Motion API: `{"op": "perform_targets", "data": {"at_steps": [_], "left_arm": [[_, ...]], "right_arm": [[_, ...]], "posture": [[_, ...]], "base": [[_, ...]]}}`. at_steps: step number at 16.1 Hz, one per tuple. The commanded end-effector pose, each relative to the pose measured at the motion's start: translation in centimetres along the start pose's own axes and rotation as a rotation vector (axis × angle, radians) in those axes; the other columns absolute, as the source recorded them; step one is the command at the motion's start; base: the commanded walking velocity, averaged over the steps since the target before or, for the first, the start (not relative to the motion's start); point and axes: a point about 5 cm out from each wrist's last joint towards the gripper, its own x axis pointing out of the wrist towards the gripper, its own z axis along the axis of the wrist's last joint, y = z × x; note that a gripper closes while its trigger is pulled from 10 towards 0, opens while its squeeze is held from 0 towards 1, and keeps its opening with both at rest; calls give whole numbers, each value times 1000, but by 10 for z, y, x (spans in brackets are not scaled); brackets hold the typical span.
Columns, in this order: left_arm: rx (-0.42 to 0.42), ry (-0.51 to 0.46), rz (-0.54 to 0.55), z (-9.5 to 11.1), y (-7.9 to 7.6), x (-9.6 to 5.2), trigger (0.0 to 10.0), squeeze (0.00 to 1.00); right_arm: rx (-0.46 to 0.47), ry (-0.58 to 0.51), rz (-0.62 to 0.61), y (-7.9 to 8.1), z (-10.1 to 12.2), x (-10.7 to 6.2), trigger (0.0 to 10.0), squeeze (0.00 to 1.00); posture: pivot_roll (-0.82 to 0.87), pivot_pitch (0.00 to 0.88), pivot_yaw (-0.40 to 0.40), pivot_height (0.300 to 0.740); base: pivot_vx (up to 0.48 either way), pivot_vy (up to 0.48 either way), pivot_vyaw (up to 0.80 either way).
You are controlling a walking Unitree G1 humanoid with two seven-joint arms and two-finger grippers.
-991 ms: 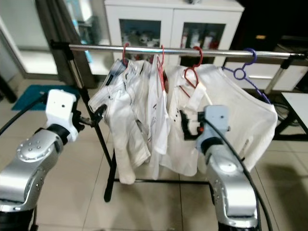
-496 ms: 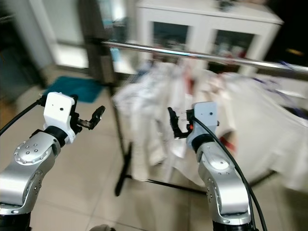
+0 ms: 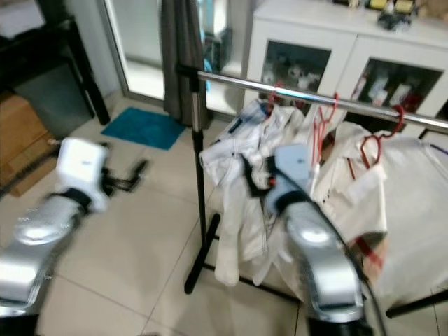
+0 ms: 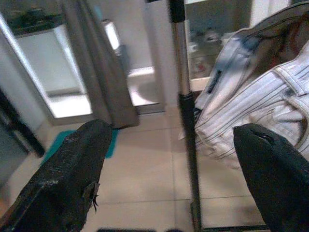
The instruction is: Hang hanger
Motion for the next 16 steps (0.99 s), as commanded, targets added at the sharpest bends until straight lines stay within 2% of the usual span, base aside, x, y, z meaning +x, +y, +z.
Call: {"op": "perform_targets", "data": {"at_steps": [1, 2, 3, 5, 7, 8, 9, 10, 11, 14, 16], "left_arm": [[14, -4, 22, 2, 7, -2, 10000, 1000], [14, -3, 18, 2, 7, -2, 10000, 1000], [15, -1, 11, 2, 6, -3, 10000, 1000], [16, 1, 2, 1, 5, -4, 10000, 1000], [12, 19, -67, -2, -1, -7, 10000, 1000], [-16, 21, -90, -3, -4, -9, 10000, 1000], [-19, 41, -116, -6, -8, -11, 10000, 1000], [-15, 57, -134, -9, -10, -11, 10000, 1000], [-3, 53, -162, -8, -12, -12, 10000, 1000], [32, 99, -234, -16, -15, -18, 10000, 1000], [74, 116, -304, -18, -15, -22, 10000, 1000]], "right_arm": [[8, -7, 24, 7, 2, 3, 10000, 620], [7, -7, 23, 6, 2, 3, 10000, 396], [5, -9, 17, 5, 4, 4, 10000, 0], [4, -8, 9, 5, 4, 5, 10000, 0], [9, 10, -7, 3, 5, 6, 10000, 0], [21, 23, -7, 3, 5, 6, 10000, 0], [76, 44, -17, 1, 7, 8, 10000, 0], [83, 49, -25, -1, 9, 9, 10000, 0], [106, 58, -38, -4, 13, 12, 10000, 1000], [163, 93, -68, -8, 15, 21, 10000, 1000], [193, 173, -119, -10, 11, 39, 10000, 1000]], "posture": [[0, 0, -16, 740], [0, 0, -16, 740], [3, 0, -19, 740], [4, 0, -21, 740], [8, 0, -26, 740], [8, 0, -26, 740], [8, 0, -28, 740], [8, 0, -28, 740], [8, 0, -29, 740], [11, 0, -29, 740], [14, 0, -30, 740]], "base": [[277, 0, 0], [274, 0, 0], [277, 0, 0], [270, 0, 0], [133, 0, 0], [0, 0, 0], [0, 0, 0], [0, 0, 0], [0, 0, 0], [0, 0, 0], [0, 0, 0]]}}
